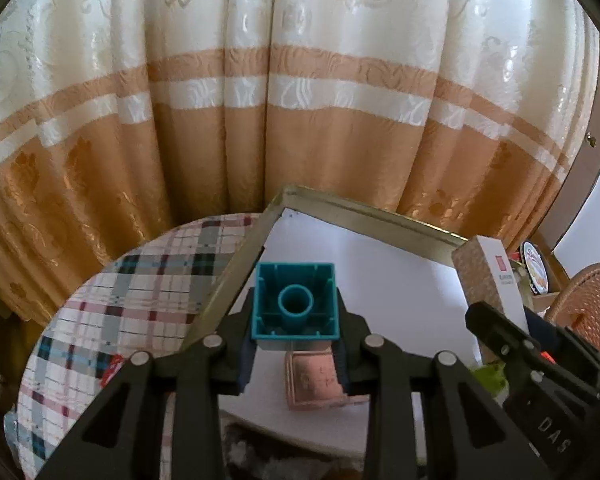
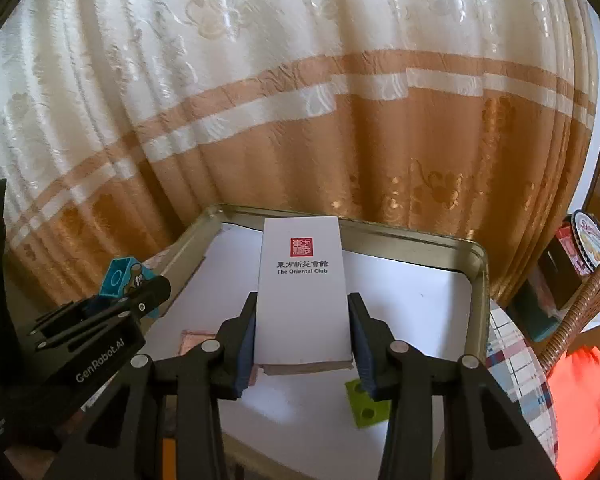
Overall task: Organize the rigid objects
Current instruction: 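Carry the card box and teal block over the tin tray, then lower both items into the tray and open both grippers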
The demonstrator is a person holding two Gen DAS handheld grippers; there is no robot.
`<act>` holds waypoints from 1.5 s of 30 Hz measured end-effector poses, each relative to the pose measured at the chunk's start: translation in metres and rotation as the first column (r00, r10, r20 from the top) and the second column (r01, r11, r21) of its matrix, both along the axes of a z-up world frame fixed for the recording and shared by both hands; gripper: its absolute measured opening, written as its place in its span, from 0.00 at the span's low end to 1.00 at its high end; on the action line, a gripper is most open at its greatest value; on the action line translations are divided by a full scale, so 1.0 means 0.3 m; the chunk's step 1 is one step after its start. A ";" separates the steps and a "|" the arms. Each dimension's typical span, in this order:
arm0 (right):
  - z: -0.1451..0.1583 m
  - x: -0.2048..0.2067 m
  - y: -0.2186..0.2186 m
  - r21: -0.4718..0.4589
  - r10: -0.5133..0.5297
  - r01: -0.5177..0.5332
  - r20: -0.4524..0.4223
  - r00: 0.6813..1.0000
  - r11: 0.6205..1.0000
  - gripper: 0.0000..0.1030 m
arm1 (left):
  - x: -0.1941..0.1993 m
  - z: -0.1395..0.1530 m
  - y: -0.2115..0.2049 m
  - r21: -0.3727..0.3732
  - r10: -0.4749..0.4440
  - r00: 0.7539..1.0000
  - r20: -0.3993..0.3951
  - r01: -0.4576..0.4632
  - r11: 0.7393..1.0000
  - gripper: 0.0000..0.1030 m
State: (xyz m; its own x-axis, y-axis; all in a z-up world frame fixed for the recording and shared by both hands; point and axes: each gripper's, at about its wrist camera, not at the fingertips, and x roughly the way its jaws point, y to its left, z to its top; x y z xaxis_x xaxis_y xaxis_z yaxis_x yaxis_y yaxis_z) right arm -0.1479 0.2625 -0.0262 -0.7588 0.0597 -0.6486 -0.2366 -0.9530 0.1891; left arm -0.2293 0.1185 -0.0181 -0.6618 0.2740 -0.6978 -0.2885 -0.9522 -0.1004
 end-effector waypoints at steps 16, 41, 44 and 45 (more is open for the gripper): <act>-0.071 -0.030 0.035 -0.013 -0.057 0.057 -0.017 0.998 0.998 0.43 | -0.052 -0.063 0.070 -0.058 0.018 1.000 0.021 -0.016 0.998 0.30; -0.076 -0.023 0.038 0.017 -0.071 0.073 -0.077 0.994 0.997 0.44 | -0.057 -0.135 0.127 -0.173 0.012 0.999 0.048 -0.003 0.985 0.30; -0.074 -0.019 0.031 0.024 -0.064 0.066 -0.082 0.995 0.998 0.44 | -0.057 -0.133 0.129 -0.175 0.023 0.998 0.052 -0.014 0.984 0.44; -0.074 -0.017 0.031 0.023 -0.067 0.070 -0.087 0.994 0.997 0.44 | -0.061 -0.138 0.127 -0.172 0.027 0.998 0.061 -0.016 0.985 0.53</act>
